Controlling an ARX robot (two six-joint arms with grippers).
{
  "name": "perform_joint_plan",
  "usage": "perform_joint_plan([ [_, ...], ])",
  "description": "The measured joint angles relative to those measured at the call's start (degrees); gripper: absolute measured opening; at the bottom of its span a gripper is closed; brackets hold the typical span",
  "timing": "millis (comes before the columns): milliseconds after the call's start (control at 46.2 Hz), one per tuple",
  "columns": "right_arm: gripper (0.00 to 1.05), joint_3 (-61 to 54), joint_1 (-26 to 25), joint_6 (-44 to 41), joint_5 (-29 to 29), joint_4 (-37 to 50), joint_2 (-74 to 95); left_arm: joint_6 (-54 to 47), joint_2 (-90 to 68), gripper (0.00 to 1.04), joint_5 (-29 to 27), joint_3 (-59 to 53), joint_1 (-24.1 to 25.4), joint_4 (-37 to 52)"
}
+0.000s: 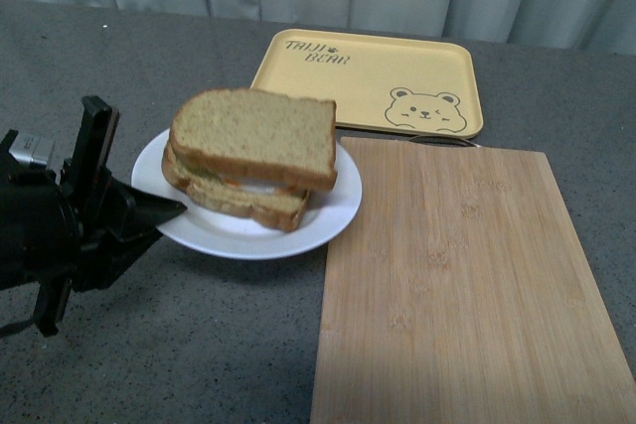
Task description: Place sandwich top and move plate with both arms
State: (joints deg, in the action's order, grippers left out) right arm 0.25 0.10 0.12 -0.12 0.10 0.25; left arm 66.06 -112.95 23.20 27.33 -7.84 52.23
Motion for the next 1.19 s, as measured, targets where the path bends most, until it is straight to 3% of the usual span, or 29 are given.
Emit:
perform_joint_plan([
  [238,0.95,0.00,0.00,0.00,0.00,0.00,0.00,4.50,-0.24,0.04,0.52,12.72,-4.70,-5.31],
  [541,0.95,0.00,0.00,0.00,0.00,0.00,0.00,5.64,-16.04,0.04,-0.57,41.66,-10.82,-21.09],
  [844,0.95,0.00,0.00,0.00,0.00,0.00,0.00,6.21,-26.62,0.04,-2.67,59.71,-11.41,-32.65],
  [1103,0.95,0.00,0.00,0.00,0.00,0.00,0.00,5.33,-31.36,0.04,-3.26,67.41,-10.78,-39.04],
  [1190,0.95,0.00,0.00,0.00,0.02,0.00,0.00,4.72,-31.34,0.20,-3.37,67.58,-10.60,-38.88],
])
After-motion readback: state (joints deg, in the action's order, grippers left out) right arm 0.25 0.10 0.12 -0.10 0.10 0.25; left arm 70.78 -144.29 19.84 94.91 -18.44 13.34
